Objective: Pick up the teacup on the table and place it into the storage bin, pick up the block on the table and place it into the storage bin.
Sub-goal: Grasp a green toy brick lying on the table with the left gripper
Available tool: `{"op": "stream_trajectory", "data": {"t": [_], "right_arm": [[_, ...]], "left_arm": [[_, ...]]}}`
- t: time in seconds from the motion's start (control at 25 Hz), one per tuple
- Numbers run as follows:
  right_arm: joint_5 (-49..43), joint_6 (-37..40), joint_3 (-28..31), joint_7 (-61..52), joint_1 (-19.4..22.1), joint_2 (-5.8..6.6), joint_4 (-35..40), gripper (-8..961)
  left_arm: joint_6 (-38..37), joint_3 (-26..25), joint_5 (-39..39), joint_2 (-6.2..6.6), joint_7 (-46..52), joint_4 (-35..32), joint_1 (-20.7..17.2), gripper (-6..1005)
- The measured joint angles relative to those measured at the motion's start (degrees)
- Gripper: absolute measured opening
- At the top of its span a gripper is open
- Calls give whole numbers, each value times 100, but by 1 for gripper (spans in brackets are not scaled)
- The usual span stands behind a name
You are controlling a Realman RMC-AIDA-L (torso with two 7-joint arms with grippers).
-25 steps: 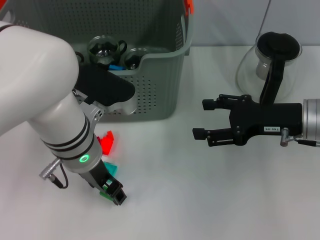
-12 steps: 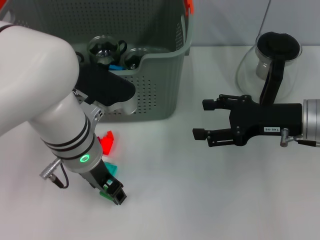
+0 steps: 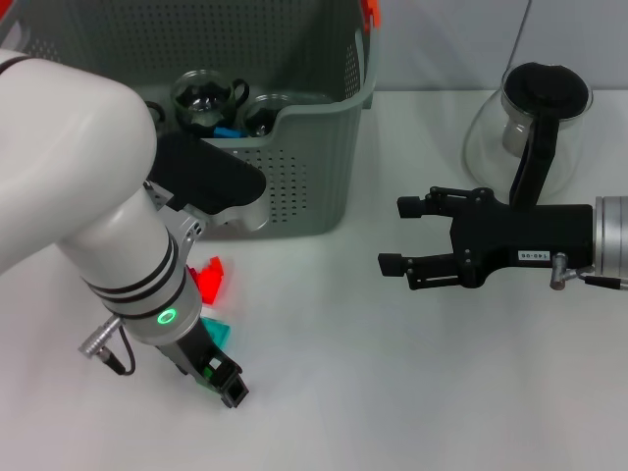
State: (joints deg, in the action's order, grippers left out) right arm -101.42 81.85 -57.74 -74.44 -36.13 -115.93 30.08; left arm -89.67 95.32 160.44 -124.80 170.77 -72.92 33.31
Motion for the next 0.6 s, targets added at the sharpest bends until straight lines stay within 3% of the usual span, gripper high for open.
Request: {"op": "stream_trajectory", "data": {"t": [0.6], "right_arm": [[0, -3, 33, 0, 45, 0, 25, 914]], "left_arm": [[1, 24, -7, 0, 0, 8, 19, 680]]}}
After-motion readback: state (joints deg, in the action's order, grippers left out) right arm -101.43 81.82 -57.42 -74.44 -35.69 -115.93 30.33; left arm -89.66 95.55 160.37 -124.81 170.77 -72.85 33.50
